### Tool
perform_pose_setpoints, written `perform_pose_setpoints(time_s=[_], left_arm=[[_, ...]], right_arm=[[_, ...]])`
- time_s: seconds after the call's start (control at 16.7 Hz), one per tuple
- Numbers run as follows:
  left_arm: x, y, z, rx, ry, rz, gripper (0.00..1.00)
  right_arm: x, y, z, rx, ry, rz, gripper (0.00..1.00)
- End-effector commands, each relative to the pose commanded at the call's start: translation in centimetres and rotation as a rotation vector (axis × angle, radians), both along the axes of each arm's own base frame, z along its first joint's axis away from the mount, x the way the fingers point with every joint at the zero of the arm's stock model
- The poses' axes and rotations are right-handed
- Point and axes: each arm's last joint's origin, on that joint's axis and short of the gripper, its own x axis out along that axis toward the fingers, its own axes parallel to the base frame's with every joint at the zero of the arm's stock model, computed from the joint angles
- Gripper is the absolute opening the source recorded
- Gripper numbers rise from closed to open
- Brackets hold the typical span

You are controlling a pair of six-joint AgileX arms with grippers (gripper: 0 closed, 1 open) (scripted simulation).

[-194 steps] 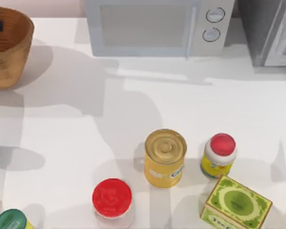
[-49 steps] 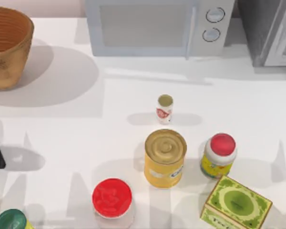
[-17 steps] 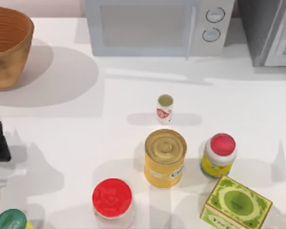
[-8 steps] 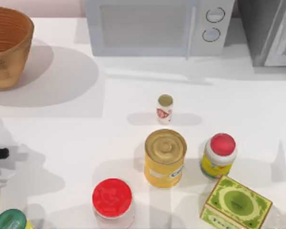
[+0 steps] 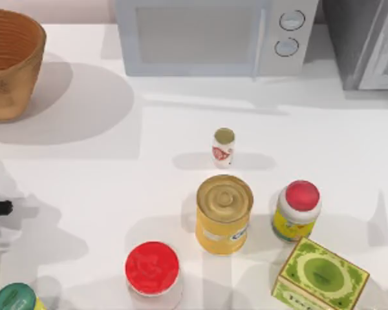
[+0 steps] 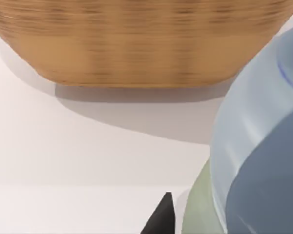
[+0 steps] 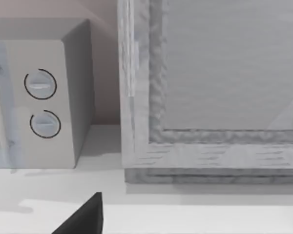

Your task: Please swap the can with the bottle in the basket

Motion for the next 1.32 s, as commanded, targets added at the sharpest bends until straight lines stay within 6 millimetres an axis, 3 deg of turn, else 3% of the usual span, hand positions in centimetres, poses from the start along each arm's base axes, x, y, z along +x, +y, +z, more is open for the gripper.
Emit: perform_pose_setpoints(time_s=[0.36, 0.48, 0.66, 0.84, 0.96, 1.14, 1.32], left_arm=[[0.1, 0.3, 0.1, 0.003, -0.003, 0.017, 0.0], [0.9, 1.8, 0.8, 0.013, -0.019, 0.086, 0.0], [2.9, 5.5, 2.9, 0.036, -0.054, 0.228, 0.0], [5.4, 9.4, 6.8, 0.052, -0.077, 0.336, 0.0], [7.4, 10.9, 10.2, 0.053, -0.078, 0.353, 0.0], [10.5, 10.8, 15.5, 0.042, -0.06, 0.297, 0.0], [13.0, 8.6, 20.2, 0.025, -0.034, 0.184, 0.0]], right_arm=[[0.0, 0.0, 0.0, 0.0, 0.0, 0.0, 1.0], [0.0, 0.0, 0.0, 0.0, 0.0, 0.0, 1.0], [0.0, 0.0, 0.0, 0.0, 0.0, 0.0, 1.0], [0.0, 0.0, 0.0, 0.0, 0.0, 0.0, 1.0], [0.0, 0.0, 0.0, 0.0, 0.0, 0.0, 1.0], [0.0, 0.0, 0.0, 0.0, 0.0, 0.0, 1.0], [0.0, 0.0, 0.0, 0.0, 0.0, 0.0, 1.0]])
